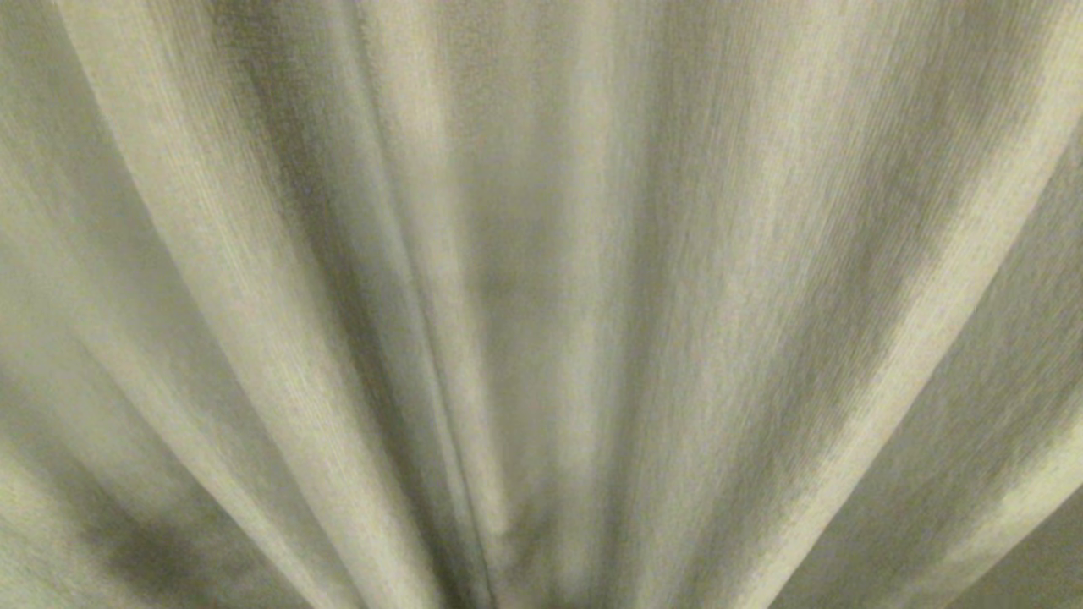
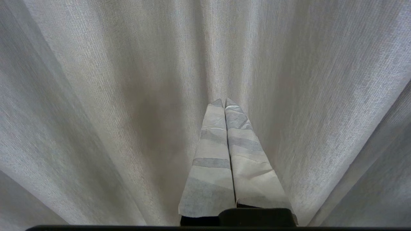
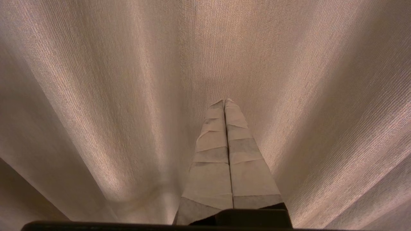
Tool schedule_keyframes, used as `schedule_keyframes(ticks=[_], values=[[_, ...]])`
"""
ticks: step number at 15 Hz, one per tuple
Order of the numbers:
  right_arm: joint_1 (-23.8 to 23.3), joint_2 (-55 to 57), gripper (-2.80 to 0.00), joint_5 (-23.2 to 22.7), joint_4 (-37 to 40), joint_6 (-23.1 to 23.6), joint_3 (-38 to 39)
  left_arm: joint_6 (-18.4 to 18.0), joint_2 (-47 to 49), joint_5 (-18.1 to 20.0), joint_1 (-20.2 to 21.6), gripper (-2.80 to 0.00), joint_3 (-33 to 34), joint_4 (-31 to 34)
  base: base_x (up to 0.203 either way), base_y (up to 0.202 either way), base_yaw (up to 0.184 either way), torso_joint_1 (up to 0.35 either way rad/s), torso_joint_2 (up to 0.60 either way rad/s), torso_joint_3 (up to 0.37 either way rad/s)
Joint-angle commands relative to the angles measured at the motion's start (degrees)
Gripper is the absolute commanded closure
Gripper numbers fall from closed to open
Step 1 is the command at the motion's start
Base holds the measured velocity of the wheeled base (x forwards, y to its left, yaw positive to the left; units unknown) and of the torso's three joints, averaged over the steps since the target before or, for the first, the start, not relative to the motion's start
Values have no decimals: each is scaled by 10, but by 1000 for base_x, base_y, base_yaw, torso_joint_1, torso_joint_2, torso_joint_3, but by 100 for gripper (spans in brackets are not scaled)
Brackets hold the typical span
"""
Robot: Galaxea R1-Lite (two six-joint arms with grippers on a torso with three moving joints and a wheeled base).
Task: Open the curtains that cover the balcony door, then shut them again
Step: Close the outer curtains on both sides
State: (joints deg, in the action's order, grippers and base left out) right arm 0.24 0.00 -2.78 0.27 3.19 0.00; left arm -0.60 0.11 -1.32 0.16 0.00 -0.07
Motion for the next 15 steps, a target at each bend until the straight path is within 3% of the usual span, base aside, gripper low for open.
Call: schedule_keyframes(ticks=[1, 15], values=[[0, 0, 0, 0, 0, 1, 0, 0, 0, 0, 0, 0, 0, 0, 0, 0, 0, 0, 0, 0], [0, 0, 0, 0, 0, 1, 0, 0, 0, 0, 0, 0, 0, 0, 0, 0, 0, 0, 0, 0]])
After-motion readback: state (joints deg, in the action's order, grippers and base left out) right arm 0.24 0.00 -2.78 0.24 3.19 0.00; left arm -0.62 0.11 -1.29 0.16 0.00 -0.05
